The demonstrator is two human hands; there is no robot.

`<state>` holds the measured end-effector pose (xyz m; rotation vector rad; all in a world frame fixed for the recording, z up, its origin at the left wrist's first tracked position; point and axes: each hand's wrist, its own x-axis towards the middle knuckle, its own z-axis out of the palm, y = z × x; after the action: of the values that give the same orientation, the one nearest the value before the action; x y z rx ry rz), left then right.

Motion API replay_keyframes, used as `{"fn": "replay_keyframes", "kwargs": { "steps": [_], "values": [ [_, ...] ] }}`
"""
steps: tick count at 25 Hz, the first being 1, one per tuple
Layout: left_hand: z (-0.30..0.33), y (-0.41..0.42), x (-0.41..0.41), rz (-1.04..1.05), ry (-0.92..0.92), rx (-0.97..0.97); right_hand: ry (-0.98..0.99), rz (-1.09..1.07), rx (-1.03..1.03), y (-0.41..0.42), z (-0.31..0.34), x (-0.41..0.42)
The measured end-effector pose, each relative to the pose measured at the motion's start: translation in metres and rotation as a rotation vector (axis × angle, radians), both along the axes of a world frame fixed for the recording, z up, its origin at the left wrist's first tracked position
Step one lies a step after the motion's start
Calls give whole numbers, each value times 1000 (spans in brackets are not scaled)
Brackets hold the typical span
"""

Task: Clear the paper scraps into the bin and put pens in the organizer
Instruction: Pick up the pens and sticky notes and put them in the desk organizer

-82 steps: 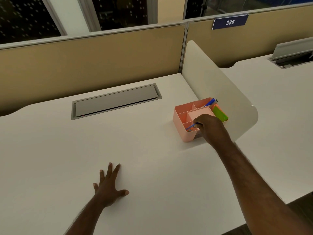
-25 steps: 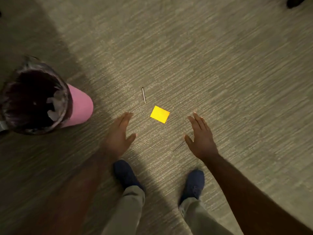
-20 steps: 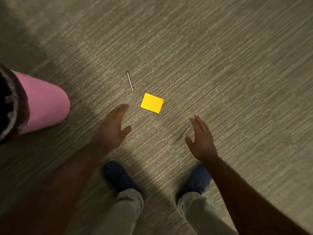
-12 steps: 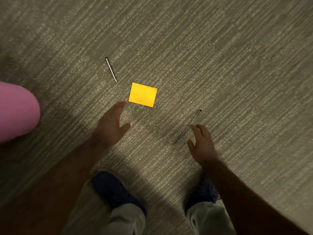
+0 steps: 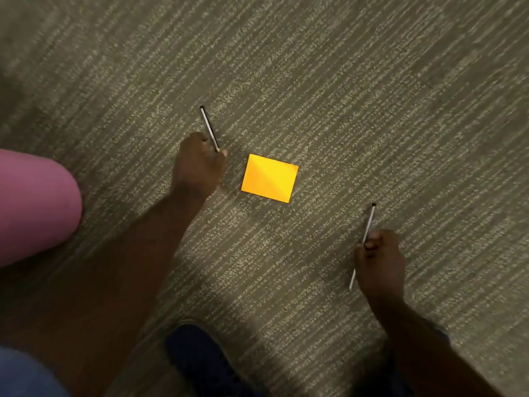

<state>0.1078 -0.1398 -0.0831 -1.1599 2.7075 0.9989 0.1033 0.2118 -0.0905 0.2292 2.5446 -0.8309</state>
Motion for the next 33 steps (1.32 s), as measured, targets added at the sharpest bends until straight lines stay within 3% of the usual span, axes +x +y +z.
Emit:
{"fn": "replay_keyframes", "kwargs": {
  "steps": [6, 12, 15, 19, 21, 25, 28, 33],
  "values": [
    [-18, -6, -43, 121, -204, -101, 19, -104, -54, -3, 12, -9],
    [-10, -11, -20, -60, -179, -152, -59, -108, -323, -58, 26, -30],
    [-11, -7, -15, -49, -132, -48, -66, -15, -314, -82, 25, -33],
    [-18, -2, -29, -265, -264, -224, -83, -9, -312, -85, 18, -34],
    [-17, 2, -32, -243, -295, -224, -96, -38, -314, -80, 17, -33],
    [-1, 43, -21, -150, -45, 82, -265, -254, -534, -82, 15, -33],
    [16, 108, -10, -328, 25, 329, -367, -376, -659, -88, 16, -35],
    [16, 155, -9, -535, 39, 449, -372, -441, -709, -79, 10, -43]
  ]
}}
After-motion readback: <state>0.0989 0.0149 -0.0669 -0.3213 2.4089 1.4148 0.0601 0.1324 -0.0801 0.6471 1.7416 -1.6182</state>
